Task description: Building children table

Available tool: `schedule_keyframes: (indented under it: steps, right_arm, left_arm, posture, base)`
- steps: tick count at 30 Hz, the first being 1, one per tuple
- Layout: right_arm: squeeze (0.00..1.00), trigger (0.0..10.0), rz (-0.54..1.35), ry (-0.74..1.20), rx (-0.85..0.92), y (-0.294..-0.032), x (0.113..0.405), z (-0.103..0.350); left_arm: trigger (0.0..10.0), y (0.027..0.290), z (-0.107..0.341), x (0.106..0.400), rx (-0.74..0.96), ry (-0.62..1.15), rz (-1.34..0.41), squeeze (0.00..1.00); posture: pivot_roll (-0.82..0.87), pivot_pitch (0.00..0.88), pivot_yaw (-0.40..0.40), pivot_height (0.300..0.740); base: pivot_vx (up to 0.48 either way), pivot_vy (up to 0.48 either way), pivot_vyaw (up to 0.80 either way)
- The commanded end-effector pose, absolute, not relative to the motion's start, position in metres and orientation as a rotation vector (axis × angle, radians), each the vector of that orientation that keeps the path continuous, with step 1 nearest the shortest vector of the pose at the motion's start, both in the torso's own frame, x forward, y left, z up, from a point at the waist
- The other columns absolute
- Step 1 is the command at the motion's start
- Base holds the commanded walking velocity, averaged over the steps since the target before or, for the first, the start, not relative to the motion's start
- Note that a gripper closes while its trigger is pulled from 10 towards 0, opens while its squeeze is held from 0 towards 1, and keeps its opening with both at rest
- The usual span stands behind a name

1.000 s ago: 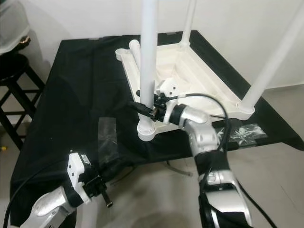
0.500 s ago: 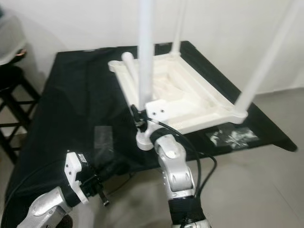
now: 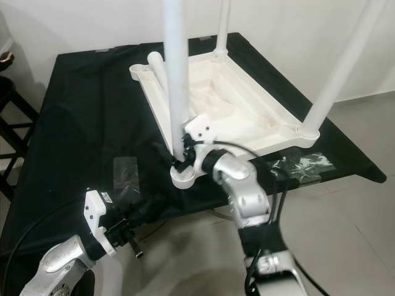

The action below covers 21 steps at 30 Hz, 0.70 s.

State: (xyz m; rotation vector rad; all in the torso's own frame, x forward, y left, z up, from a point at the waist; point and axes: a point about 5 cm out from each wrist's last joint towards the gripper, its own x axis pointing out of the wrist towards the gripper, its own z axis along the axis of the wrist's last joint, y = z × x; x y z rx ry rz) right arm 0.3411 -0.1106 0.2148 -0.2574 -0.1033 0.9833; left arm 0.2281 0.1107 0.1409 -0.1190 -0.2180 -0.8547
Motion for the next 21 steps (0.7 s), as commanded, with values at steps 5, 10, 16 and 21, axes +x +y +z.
schedule_keyframes:
  steps: [5, 10, 16, 21]
  right_arm:
    - [0.0, 10.0, 1.21, -0.044, -0.272, -0.116, 0.346, 0.216]
    - [0.0, 0.0, 1.285, -0.014, -0.254, -0.121, 0.353, 0.22]
    - [0.0, 0.0, 1.28, -0.026, -0.263, -0.124, 0.358, 0.221]
    - [0.0, 0.0, 1.199, -0.035, -0.275, -0.132, 0.361, 0.218]
  left_arm:
    - [10.0, 0.109, 0.135, 0.227, -0.129, -0.191, -0.848, 0.0]
    - [10.0, 0.109, 0.135, 0.226, -0.129, -0.189, -0.847, 0.0]
    - [10.0, 0.109, 0.135, 0.225, -0.131, -0.188, -0.844, 0.0]
    - [10.0, 0.109, 0.135, 0.225, -0.133, -0.187, -0.845, 0.0]
  posture:
    - [-0.01, 0.157, 0.016, 0.74]
    - [-0.01, 0.163, 0.013, 0.74]
    - [-0.01, 0.169, 0.015, 0.74]
    - [-0.02, 0.173, 0.015, 0.74]
  base:
    - [0.0, 0.0, 0.0]
    - [0.0, 0.0, 0.0]
    - [0.0, 0.0, 0.0]
    - [0.0, 0.0, 0.0]
